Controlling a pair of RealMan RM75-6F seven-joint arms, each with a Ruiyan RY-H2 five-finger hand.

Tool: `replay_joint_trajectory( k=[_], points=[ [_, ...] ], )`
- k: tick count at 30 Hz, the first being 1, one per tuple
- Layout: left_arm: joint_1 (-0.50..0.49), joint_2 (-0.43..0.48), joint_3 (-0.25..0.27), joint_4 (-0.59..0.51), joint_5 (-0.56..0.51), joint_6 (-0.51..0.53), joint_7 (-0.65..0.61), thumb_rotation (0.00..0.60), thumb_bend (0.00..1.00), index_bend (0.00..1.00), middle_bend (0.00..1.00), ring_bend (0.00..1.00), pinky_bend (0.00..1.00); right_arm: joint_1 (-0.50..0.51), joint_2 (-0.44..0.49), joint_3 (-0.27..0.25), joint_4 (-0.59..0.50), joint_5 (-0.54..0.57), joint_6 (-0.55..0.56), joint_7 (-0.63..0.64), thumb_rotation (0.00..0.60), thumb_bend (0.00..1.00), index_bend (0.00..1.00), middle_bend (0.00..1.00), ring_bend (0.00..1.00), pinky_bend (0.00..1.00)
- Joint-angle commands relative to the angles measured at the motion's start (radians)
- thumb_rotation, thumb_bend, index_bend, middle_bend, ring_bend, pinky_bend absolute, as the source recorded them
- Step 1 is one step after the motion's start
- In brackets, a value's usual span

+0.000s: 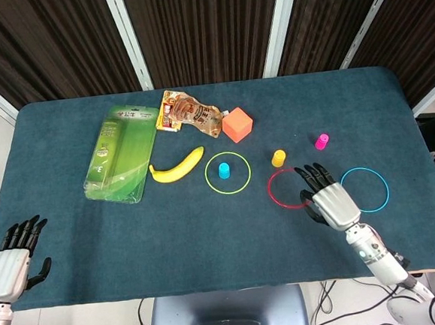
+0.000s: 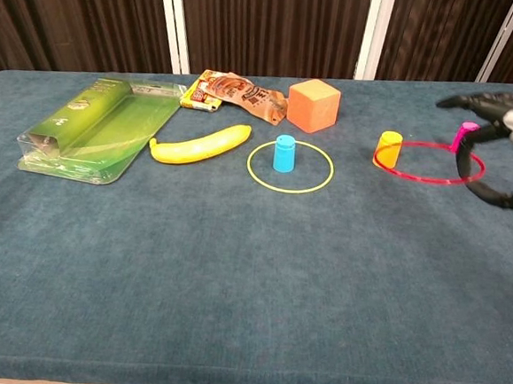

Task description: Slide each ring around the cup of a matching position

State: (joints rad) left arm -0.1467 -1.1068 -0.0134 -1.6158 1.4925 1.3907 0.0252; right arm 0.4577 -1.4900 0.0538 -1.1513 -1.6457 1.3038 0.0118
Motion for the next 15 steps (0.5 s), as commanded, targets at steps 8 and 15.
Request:
replay_joint_trajectory(
  k=[8, 15],
  points=[
    [0.001, 0.001, -0.005, 0.0, -0.012, 0.0, -0.001, 0.6, 0.44, 0.0, 0.0, 0.0, 0.02, 0.127, -0.026, 0.1, 0.022, 0.076, -0.127, -0.101, 0.6, 0.54, 0.92, 0.16, 0.0, 0.0],
    [-0.011, -0.002, -0.013, 0.006, -0.035, -0.027, 0.002, 0.6, 0.44, 0.0, 0.0, 0.0, 0.02, 0.174, -0.069, 0.133, 0.101, 0.136, -0.186, -0.123, 0.6, 0.54, 0.92, 0.16, 0.0, 0.0]
  ],
)
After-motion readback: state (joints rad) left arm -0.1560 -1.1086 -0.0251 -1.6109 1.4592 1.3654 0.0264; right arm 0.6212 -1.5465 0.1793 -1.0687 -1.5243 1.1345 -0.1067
